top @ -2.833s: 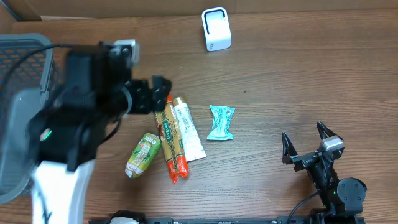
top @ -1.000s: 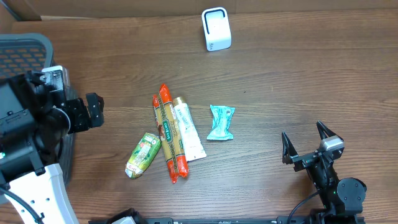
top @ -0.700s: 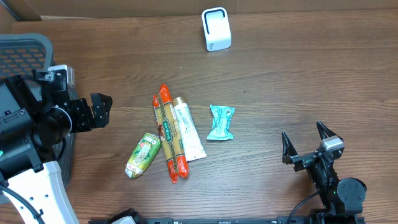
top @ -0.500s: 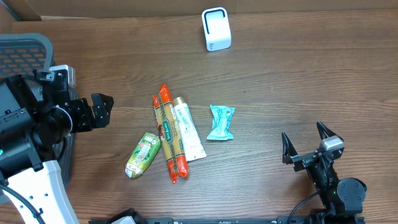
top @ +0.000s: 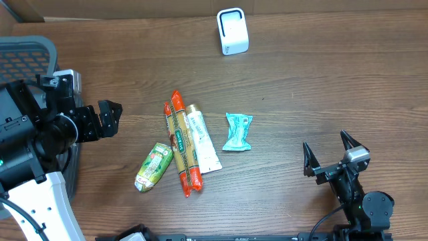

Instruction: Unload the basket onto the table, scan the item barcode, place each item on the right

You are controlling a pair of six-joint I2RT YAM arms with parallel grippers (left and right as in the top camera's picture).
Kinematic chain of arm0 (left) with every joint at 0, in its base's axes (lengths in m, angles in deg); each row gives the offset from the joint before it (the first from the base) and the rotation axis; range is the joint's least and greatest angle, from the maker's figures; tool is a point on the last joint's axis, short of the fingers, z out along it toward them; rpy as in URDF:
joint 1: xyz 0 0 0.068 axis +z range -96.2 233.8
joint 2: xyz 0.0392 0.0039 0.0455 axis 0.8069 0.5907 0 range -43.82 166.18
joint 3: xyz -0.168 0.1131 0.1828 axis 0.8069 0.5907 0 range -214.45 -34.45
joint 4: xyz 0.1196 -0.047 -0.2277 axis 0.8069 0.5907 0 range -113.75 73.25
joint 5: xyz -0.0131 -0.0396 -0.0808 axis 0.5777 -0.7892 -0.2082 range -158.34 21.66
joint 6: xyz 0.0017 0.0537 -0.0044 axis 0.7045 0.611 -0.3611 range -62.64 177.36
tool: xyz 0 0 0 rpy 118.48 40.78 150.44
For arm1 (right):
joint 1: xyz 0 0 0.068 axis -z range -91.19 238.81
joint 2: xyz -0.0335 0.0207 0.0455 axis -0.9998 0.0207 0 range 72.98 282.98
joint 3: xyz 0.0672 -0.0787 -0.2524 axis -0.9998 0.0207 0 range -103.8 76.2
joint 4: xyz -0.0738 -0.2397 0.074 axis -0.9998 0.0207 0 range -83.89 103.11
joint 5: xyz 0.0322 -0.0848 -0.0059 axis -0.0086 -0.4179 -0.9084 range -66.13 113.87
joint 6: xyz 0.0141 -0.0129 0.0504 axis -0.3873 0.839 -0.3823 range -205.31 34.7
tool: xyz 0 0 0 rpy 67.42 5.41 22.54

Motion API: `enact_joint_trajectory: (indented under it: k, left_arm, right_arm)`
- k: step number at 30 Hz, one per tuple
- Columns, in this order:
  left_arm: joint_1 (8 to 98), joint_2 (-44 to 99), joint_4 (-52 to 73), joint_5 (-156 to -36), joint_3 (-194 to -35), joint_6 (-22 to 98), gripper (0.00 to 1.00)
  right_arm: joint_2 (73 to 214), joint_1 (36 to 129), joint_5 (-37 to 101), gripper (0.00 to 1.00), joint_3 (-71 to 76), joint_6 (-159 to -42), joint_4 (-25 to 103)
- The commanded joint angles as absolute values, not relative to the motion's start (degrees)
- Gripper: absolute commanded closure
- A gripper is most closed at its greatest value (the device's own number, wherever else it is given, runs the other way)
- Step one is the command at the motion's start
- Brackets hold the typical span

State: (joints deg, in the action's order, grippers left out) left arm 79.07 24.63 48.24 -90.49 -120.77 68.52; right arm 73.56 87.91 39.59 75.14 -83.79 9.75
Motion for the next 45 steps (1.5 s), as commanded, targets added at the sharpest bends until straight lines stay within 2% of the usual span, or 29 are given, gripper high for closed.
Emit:
enact_joint_trajectory:
  k: [1, 14, 16, 19, 26, 33, 34, 35, 40, 45]
  left_arm:
    - [79.38, 25.02, 48.22, -91.73, -120.73, 69.81, 0.01]
    - [79.38, 25.09, 48.22, -91.73, -120.73, 69.81, 0.01]
    - [79.38, 25.09, 48.22, -91.73, -120.73, 69.81, 0.00]
    - [79.38, 25.06, 48.22, -91.73, -120.73, 69.81, 0.01]
    - [79.38, 25.06, 48.22, -91.73, -120.73, 69.81, 0.00]
    - [79.38, 25.06, 48.22, -91.73, -120.73, 69.81, 0.00]
    - [79.38, 25.06, 48.22, -91.73, -120.73, 69.81, 0.00]
    - [79.38, 25.09, 48.22, -91.73, -120.73, 69.81, 0.00]
    - [79.38, 25.06, 48.22, -91.73, -120.73, 69.81, 0.01]
    - [79.38, 25.09, 48.22, -91.73, -120.73, 69.81, 0.00]
  right_arm:
    - [73.14, 87.54, 39.79, 0.00, 75.75, -83.55, 9.40]
    - [73.14, 87.54, 37.89, 0.00, 75.73, -83.52, 9.40]
    - [73.14, 87.54, 36.10, 0.00, 75.73, -83.55, 6.34]
    - [73.14, 87.54, 41.25, 0.00, 75.73, -86.87, 3.17]
    - [73.14, 87.54, 49.10, 0.00, 73.37, -97.93, 4.79]
    - [73.14, 87.54, 61.30, 0.00, 66.81, -100.55, 13.36]
    - [73.14, 87.54, 61.14, 0.00, 66.81, -100.57, 22.21]
    - [73.14, 87.54, 60.95, 0.00, 67.03, -100.57, 23.94]
    - [73.91, 87.54, 66.06, 0.00, 65.87, -99.68, 25.29]
    - [82.78, 87.51, 68.77, 0.00, 60.04, -98.41, 28.07]
